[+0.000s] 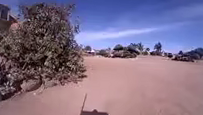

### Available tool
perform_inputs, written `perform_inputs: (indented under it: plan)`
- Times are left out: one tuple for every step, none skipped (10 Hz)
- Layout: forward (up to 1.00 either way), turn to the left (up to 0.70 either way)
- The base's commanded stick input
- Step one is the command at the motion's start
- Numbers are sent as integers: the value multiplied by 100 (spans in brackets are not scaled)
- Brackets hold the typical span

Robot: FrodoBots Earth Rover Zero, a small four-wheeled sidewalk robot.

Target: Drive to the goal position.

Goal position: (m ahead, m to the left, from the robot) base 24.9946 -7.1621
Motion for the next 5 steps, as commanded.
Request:
perform_inputs:
  plan:
    - [0, 0]
    - [0, 0]
    - [0, 0]
    - [0, -1]
    - [0, -9]
